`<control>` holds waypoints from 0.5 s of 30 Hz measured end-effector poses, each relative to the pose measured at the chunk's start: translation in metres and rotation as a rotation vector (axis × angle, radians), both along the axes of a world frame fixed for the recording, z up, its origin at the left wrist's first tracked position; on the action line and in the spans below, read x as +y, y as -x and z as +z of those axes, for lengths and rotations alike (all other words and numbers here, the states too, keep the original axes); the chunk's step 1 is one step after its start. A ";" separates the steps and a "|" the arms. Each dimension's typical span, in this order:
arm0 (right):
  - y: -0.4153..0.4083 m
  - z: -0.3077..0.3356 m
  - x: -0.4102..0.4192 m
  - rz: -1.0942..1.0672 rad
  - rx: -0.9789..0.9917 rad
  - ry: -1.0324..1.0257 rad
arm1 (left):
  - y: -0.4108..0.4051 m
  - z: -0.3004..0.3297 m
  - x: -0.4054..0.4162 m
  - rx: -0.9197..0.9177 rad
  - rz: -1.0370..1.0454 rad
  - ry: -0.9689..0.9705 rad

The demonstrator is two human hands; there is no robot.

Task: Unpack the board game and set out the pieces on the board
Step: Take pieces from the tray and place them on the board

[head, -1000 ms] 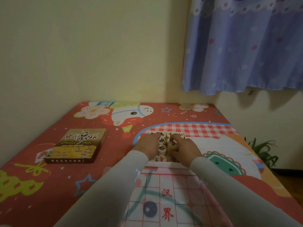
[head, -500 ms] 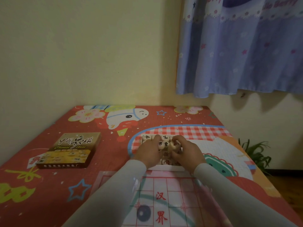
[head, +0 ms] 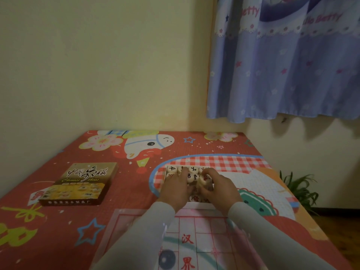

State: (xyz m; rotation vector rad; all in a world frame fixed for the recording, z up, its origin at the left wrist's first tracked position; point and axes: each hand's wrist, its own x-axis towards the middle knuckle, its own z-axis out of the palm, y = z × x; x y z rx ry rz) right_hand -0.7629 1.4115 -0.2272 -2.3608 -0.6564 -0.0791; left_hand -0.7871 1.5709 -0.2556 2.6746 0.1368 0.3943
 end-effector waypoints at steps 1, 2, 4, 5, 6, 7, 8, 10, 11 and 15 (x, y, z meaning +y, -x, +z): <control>0.000 0.000 0.000 0.003 0.002 0.000 | 0.000 0.000 0.000 0.001 0.000 0.007; 0.000 -0.001 0.000 0.006 0.005 0.001 | 0.000 0.000 0.000 0.002 -0.001 0.013; 0.001 -0.001 0.000 0.010 0.008 0.006 | 0.000 0.000 0.000 0.009 0.005 0.022; 0.001 -0.001 0.000 0.011 0.009 0.004 | 0.000 0.001 0.000 0.015 0.011 0.029; 0.001 0.000 -0.001 0.011 0.012 -0.007 | 0.001 0.001 0.000 0.017 0.017 0.045; 0.001 0.001 -0.001 0.010 0.017 -0.024 | 0.001 0.004 -0.001 0.012 0.027 0.077; 0.001 0.003 -0.001 0.011 0.019 -0.045 | 0.002 0.007 -0.001 0.003 0.041 0.128; 0.001 0.007 -0.001 0.012 0.020 -0.087 | 0.004 0.018 -0.001 -0.008 0.081 0.298; 0.001 0.009 -0.001 0.011 0.021 -0.112 | 0.006 0.024 -0.001 -0.002 0.108 0.420; 0.002 0.018 0.003 0.006 0.036 -0.210 | 0.008 0.042 0.000 0.008 0.145 1.444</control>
